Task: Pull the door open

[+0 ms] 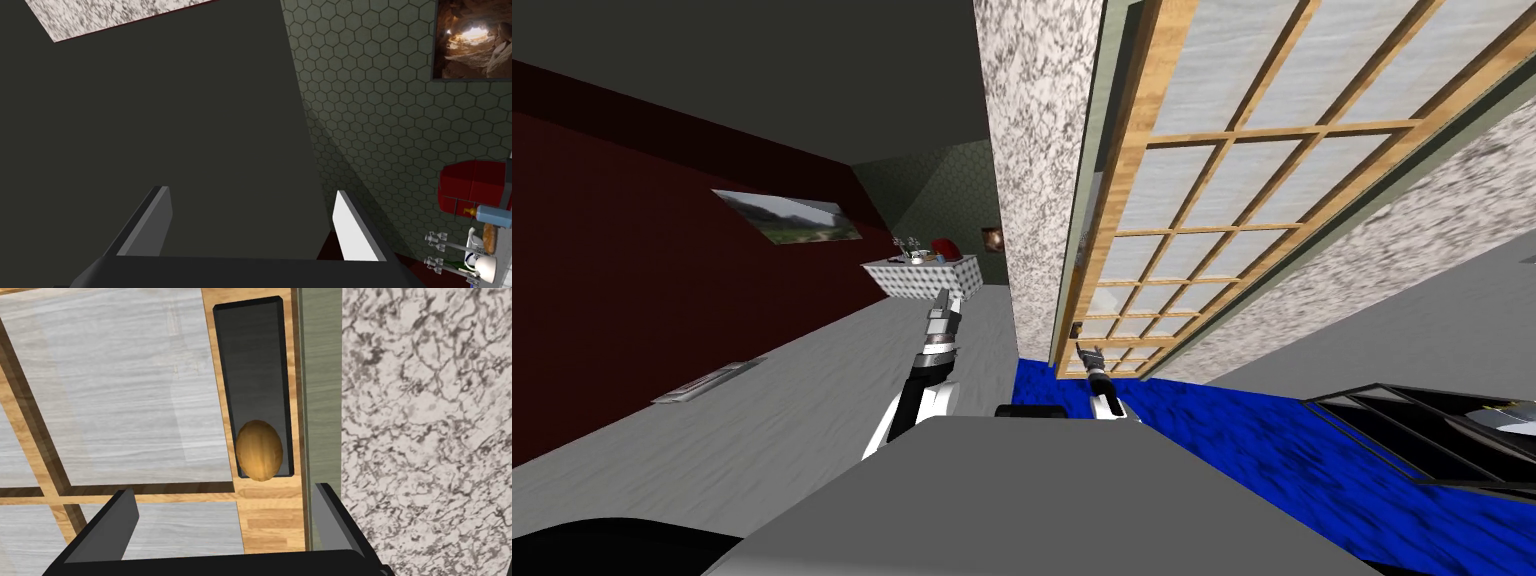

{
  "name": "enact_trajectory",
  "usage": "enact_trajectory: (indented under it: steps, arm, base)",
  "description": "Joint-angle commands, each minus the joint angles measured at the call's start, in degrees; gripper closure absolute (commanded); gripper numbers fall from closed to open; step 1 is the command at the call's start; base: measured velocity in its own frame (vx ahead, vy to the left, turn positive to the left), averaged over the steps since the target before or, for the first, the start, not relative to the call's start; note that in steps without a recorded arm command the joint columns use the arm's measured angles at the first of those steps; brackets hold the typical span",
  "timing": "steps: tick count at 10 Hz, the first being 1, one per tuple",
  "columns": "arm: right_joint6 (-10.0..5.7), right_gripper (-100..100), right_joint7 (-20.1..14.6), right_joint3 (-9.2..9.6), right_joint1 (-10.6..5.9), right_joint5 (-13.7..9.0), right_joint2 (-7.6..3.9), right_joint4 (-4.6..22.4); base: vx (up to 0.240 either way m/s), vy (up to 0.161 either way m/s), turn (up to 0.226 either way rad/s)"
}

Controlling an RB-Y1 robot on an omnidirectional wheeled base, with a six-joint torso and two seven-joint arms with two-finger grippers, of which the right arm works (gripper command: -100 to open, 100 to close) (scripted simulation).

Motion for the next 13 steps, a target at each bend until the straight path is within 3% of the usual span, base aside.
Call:
enact_trajectory:
  steps: [1,4,5,13]
  arm:
    - [-1.81,-100,0.5,1.13,0.69,0.9,-0.69,-0.6]
    - [-5.25,-100,1.3,3.07,1.66,2.5,-2.01,-0.8]
    - [-4.23,-100,1.1,2.70,1.62,2.2,-1.73,-1.1]
    - [-7.44,-100,-2.2,-0.11,3.48,0.0,-6.62,1.3]
  base:
    - [-0.152,-0.058,0.219]
    - [-0.181,-0.101,0.179]
    - [-0.079,-0.050,0.040]
    - [0.182,0.018,0.110]
